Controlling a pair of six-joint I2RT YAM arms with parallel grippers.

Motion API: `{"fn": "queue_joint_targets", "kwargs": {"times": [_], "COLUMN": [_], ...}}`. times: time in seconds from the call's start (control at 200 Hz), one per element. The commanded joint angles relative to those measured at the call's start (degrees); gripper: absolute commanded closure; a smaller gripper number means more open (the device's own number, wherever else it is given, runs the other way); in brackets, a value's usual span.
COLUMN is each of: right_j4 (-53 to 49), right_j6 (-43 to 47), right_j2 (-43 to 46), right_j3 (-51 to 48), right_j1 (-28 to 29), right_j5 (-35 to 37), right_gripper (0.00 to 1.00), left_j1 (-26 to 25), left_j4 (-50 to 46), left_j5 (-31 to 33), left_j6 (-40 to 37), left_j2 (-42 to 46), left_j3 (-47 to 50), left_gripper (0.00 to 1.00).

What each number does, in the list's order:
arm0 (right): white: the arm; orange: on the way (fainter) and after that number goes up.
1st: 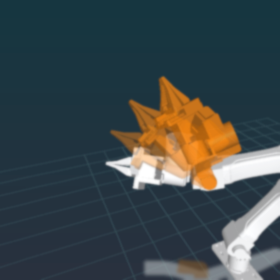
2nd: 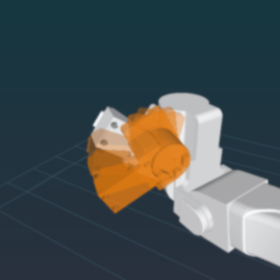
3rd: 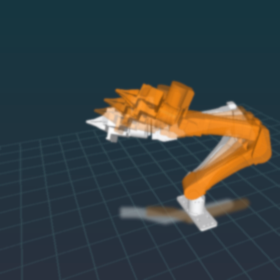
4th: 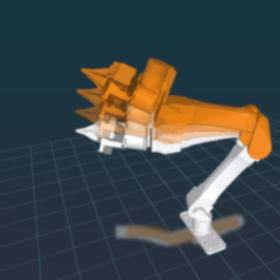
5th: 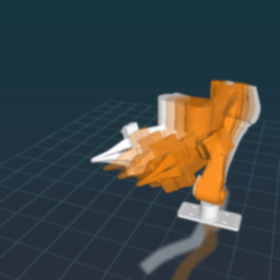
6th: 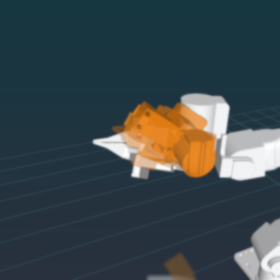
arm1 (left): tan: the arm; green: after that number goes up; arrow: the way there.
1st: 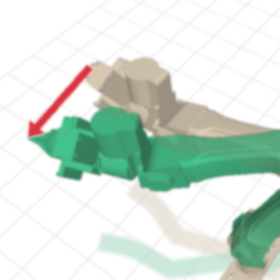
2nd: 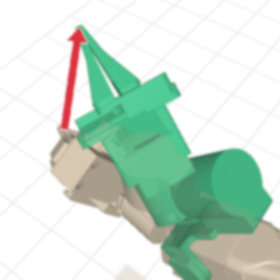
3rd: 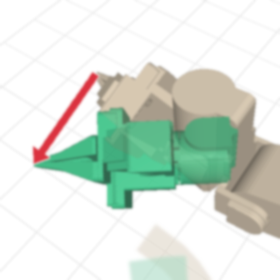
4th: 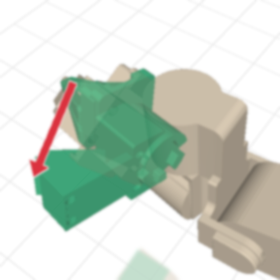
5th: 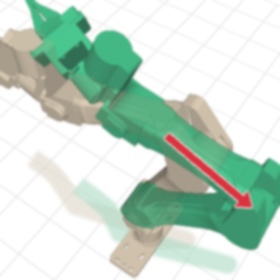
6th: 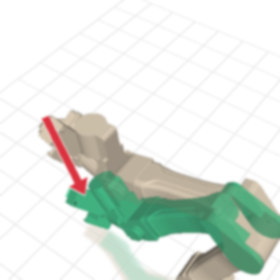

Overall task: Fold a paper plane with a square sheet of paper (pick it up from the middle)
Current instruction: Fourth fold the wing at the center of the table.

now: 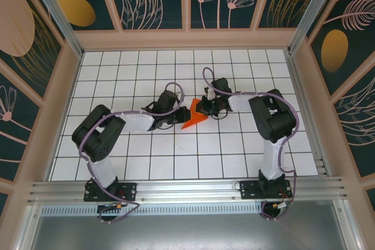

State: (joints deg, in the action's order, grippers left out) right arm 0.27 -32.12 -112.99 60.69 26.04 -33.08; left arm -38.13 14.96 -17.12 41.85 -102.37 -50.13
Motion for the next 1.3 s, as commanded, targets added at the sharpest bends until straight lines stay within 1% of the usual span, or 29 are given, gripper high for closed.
{"fn": "queue_joint_targets", "kwargs": {"times": [0.0,0.26,0.525,0.876,1.296], "right_j4": [-3.3,-3.2,-3.4,-4.1,-4.8], "right_j6": [-0.7,-1.3,-1.5,-1.2,-1.0], "right_j2": [-2.5,-3.5,-4.0,-4.8,-5.0], "right_j3": [-2.4,-2.4,-2.5,-2.4,-2.5], "right_j1": [-0.9,-1.0,-1.1,-1.1,-1.5], "right_j5": [4.8,4.6,4.3,4.5,4.8], "right_gripper": [0.93,0.94,0.94,0.94,0.94], "left_j1": [0.3,0.2,0.2,0.2,0.2], "left_j4": [1.3,5.1,3.5,-0.1,-2.1], "left_j5": [-1.3,-6.8,-8.5,-7.3,-4.1], "left_j6": [0.4,3.3,3.7,1.0,0.6], "left_j2": [3.1,-1.3,-5.0,-5.5,-4.6], "left_j3": [-1.2,-0.9,-1.2,1.7,5.4], "left_gripper": [0.86,0.86,0.88,0.92,0.94]}}
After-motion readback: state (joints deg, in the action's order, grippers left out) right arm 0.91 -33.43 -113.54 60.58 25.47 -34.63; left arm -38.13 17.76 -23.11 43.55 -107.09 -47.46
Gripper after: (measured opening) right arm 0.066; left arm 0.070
